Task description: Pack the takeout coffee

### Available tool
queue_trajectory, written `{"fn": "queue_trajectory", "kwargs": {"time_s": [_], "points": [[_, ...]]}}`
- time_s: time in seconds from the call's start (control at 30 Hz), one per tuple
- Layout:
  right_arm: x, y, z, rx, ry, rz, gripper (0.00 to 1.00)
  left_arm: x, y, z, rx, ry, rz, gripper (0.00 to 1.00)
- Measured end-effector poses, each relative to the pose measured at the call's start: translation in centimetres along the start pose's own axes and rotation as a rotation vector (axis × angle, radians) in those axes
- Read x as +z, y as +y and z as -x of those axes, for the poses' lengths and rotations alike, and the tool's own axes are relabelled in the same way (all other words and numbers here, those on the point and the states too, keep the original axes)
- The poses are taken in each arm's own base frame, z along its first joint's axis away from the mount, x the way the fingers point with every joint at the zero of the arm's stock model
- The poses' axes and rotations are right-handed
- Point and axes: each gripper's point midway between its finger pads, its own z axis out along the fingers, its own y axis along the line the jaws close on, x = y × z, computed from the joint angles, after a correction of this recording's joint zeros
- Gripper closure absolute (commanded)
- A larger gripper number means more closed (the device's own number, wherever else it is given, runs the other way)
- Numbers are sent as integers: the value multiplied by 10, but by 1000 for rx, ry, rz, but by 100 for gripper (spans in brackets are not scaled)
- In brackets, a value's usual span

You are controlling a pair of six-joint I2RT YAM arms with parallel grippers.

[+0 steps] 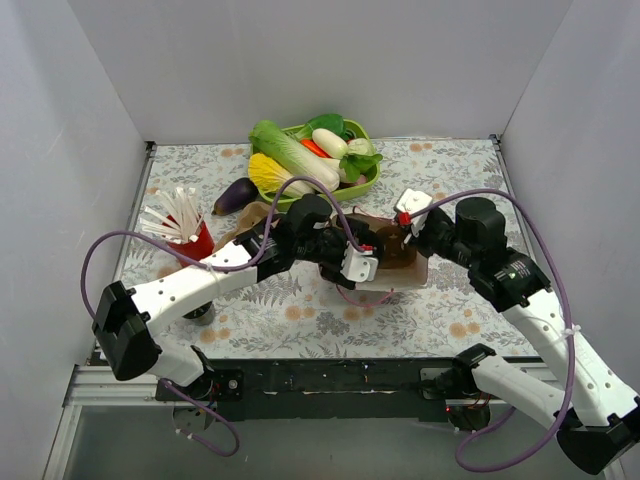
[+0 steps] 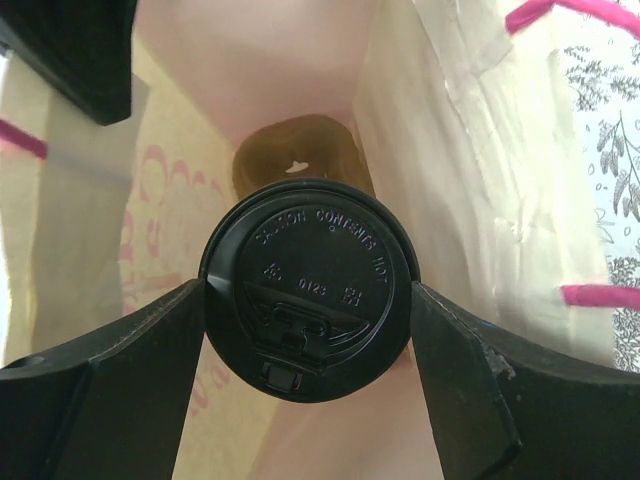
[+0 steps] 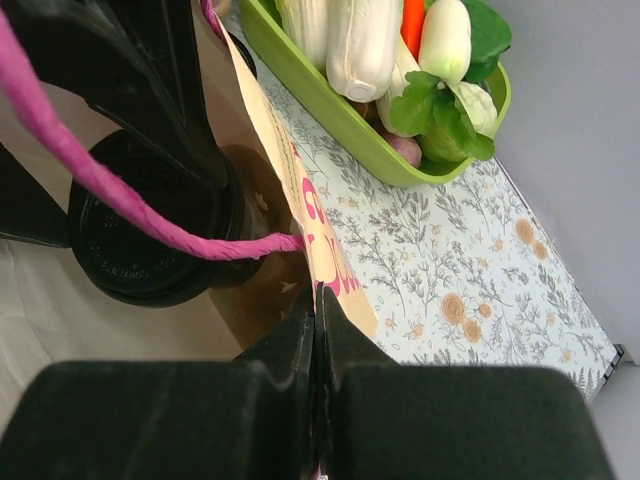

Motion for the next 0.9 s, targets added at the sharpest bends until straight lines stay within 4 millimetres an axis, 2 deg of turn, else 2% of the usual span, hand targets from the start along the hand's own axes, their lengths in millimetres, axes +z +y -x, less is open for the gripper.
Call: {"fn": "queue_trajectory", "kwargs": {"time_s": [0.33,0.6,0.9], "points": [[4,22,11,-39,-21,52,99,9,-7,-7,60,68,0,100],[16,22,11,26,-7,44,99,22,-13,-7,107,92,-36,100],[17,15,9,88,5,-8,99,23,11,17,34,95,-42,100]]}}
